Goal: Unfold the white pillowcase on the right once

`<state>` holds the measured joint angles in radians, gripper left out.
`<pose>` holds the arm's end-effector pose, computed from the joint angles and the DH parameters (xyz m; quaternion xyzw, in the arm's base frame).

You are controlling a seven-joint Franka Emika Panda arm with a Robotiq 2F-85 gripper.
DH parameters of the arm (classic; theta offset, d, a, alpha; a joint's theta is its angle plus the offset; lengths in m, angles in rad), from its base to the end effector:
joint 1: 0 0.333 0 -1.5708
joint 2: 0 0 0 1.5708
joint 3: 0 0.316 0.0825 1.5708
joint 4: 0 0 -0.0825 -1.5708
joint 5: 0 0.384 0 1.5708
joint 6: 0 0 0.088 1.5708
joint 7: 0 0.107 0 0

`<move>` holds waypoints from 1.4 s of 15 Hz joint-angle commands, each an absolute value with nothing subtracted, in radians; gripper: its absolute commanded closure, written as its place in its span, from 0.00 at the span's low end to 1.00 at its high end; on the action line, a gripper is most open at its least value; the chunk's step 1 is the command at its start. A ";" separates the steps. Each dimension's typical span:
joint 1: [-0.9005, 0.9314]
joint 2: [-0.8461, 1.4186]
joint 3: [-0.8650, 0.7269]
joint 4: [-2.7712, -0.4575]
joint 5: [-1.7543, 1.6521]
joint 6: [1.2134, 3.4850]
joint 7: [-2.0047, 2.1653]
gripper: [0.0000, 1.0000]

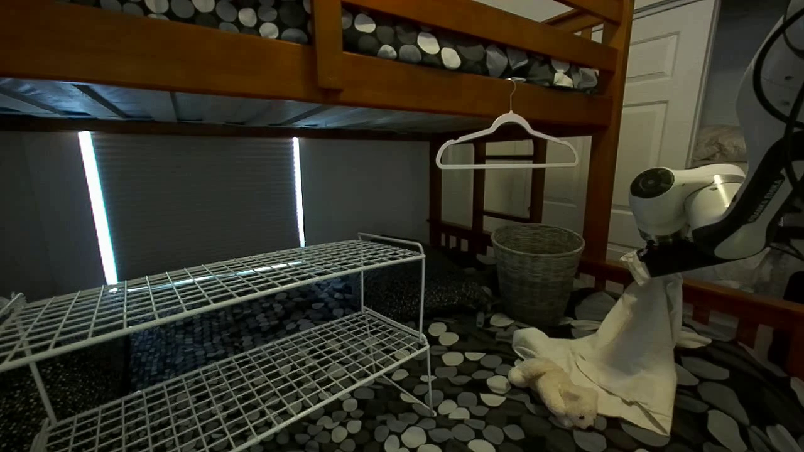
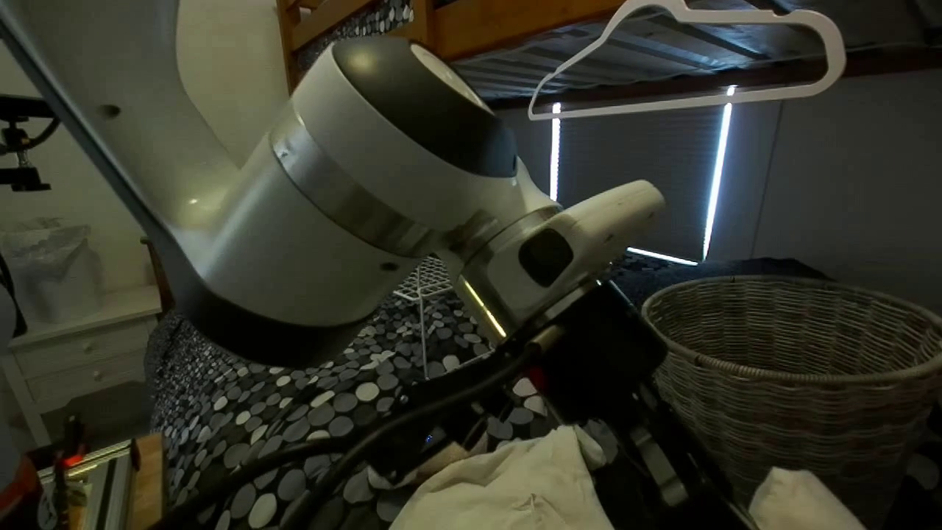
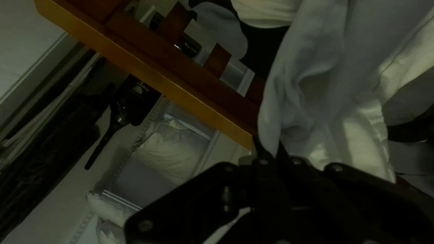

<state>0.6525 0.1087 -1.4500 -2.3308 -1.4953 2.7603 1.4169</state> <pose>0.3915 -0.3387 0.3442 0.8235 -0.3663 0.2421 0.3594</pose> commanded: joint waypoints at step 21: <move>0.160 -0.222 -0.664 -2.792 -0.709 2.683 0.349 0.00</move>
